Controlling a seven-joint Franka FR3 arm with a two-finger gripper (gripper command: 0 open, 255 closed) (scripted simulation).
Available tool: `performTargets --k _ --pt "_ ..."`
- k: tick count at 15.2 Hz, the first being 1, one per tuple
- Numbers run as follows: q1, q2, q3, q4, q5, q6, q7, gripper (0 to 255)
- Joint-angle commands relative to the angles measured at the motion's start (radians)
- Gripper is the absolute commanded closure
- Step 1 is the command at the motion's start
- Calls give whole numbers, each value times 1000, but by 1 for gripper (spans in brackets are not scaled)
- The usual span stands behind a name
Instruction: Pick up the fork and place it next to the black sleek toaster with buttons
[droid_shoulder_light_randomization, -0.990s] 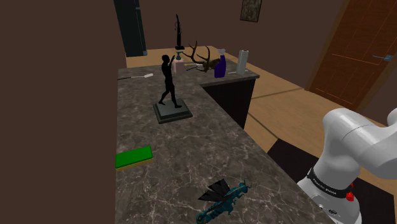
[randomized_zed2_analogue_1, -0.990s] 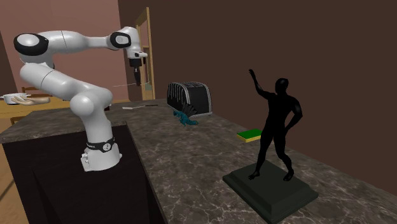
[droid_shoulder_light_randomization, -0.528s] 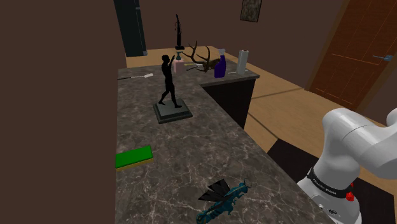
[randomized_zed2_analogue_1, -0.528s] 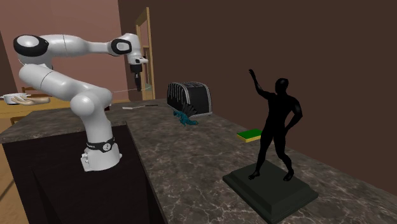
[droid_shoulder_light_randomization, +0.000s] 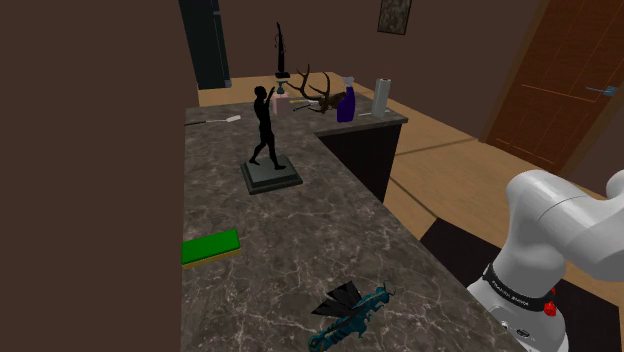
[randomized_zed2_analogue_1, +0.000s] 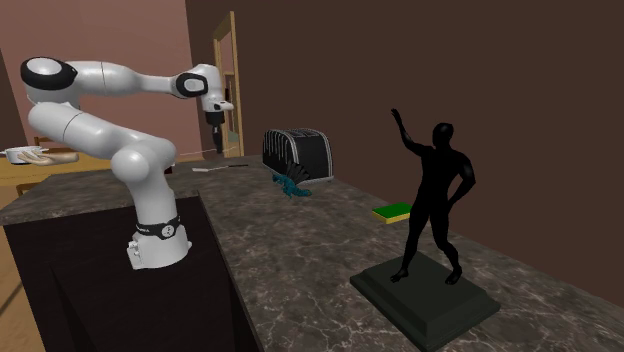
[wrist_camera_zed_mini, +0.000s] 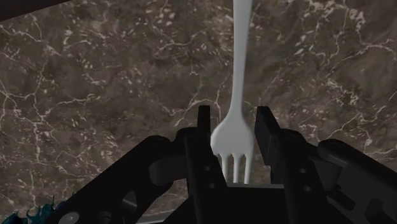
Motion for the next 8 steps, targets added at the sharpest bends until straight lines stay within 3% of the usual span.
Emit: performTargets --k 1,8 --pt "3 -1 23 -21 20 23 -2 255" --pt "10 1 100 -82 85 98 -15 255"
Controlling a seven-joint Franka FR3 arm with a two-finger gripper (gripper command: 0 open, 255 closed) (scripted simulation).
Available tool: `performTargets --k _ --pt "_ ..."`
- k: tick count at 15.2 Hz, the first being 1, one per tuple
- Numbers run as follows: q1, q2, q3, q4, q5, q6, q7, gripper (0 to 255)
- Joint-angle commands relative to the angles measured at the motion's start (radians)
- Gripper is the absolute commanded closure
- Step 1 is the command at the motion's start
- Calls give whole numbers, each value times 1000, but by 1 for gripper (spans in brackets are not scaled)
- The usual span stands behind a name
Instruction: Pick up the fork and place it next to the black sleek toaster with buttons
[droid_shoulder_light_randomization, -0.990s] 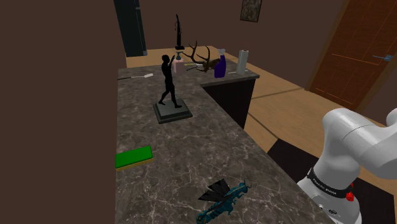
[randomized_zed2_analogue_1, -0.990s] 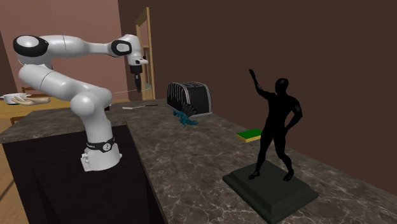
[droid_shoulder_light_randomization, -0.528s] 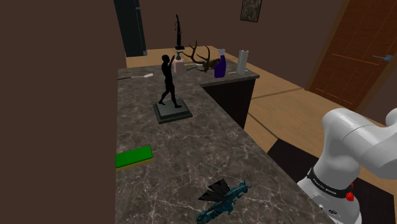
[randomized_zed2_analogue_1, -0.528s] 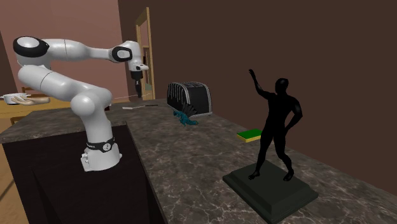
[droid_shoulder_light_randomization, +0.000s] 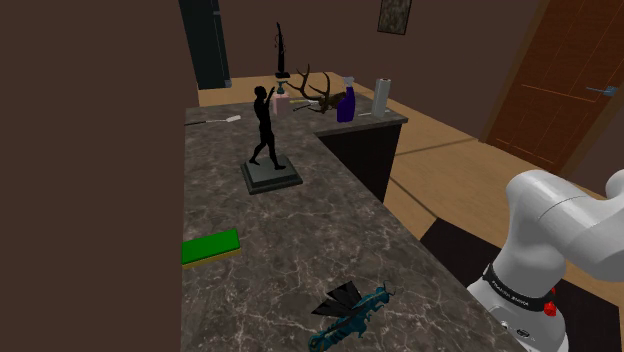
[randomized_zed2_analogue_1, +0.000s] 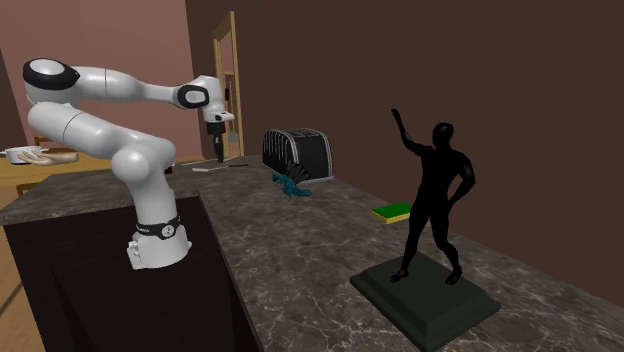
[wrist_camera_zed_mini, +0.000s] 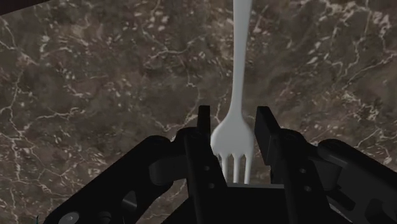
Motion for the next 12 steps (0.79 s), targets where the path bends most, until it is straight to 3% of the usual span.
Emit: performTargets --k 1,12 --pt "4 0 24 -21 22 24 -5 255" --pt "-8 29 171 -92 142 149 -32 255"
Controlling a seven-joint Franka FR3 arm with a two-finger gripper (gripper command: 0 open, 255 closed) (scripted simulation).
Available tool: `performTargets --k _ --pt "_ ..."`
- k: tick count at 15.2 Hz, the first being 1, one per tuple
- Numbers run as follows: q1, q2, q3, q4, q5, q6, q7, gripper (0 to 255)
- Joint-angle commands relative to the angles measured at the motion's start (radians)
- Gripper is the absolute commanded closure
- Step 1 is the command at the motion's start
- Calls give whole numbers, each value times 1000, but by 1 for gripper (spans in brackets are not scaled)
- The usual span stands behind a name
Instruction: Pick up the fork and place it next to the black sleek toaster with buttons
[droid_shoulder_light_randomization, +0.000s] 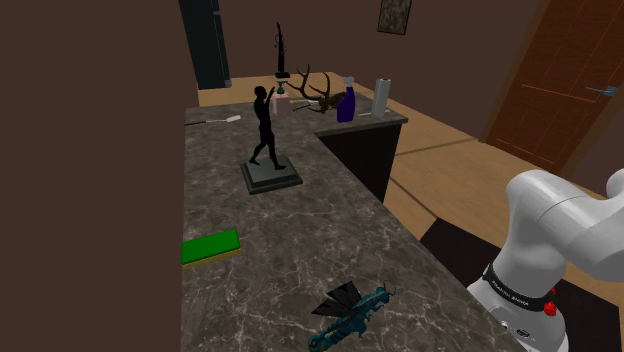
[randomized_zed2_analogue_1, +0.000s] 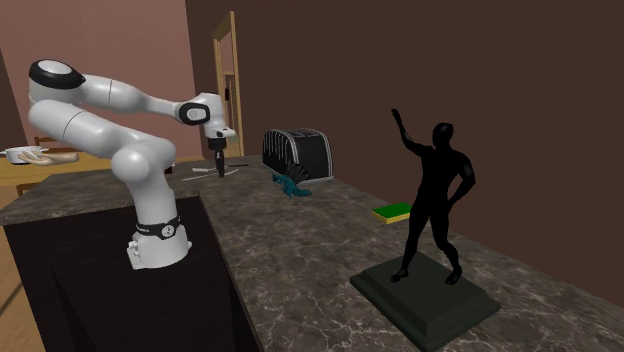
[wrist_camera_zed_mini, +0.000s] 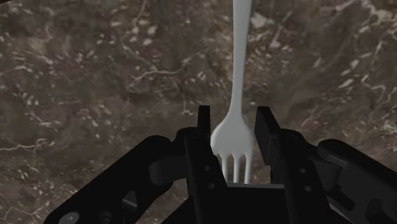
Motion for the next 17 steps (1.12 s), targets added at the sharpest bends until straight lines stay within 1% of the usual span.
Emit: performTargets --k 1,4,11,12,17 --pt "-7 8 28 -10 23 24 -8 255" --pt "-18 21 77 -24 61 61 -18 255" --pt "-18 21 77 -24 61 60 -18 255" --pt "-18 21 77 -24 61 60 -18 0" --pt "-18 21 77 -24 61 60 -18 0"
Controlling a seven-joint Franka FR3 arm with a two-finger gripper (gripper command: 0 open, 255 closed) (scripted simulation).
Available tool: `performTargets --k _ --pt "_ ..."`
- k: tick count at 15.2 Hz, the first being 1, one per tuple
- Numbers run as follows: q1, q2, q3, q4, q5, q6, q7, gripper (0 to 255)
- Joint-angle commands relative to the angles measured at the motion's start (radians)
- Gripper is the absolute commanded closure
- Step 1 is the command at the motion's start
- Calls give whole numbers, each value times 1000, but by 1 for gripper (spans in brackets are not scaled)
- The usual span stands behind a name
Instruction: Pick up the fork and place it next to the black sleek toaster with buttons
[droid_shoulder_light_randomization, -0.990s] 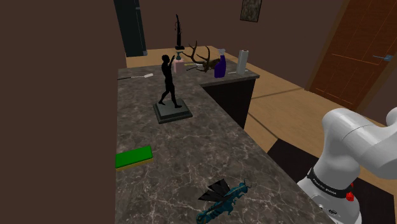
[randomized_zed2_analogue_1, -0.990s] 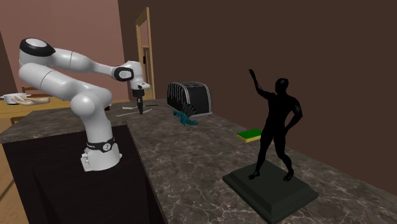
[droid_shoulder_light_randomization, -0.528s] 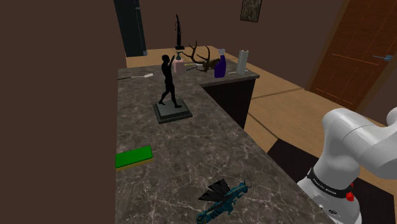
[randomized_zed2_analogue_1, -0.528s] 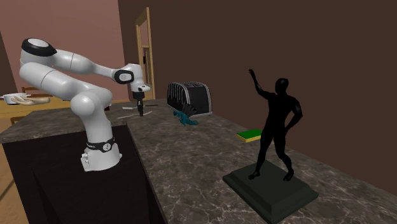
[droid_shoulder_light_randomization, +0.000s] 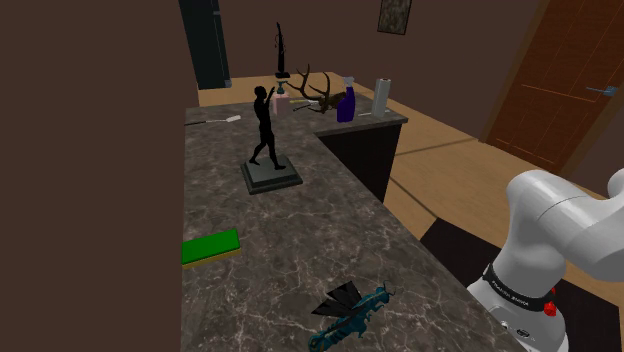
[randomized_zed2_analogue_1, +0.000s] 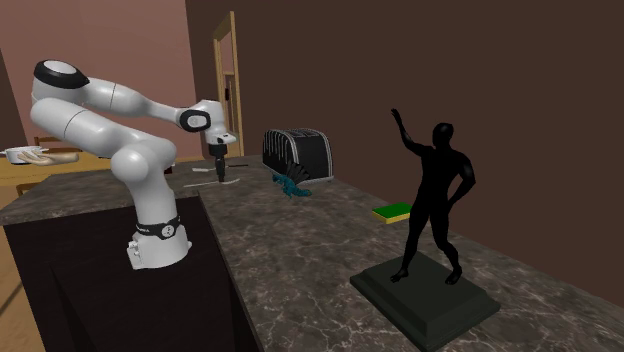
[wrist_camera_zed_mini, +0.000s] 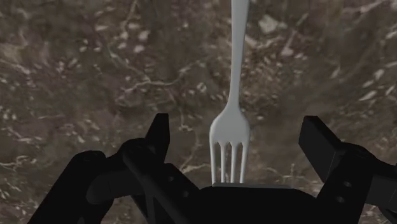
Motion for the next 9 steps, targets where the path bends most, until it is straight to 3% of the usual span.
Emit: performTargets --k 1,4,9 --pt "12 -11 -40 9 -31 -29 9 0" --pt "33 -37 -142 44 -112 -111 32 0" --pt "33 -37 -142 44 -112 -111 32 0"
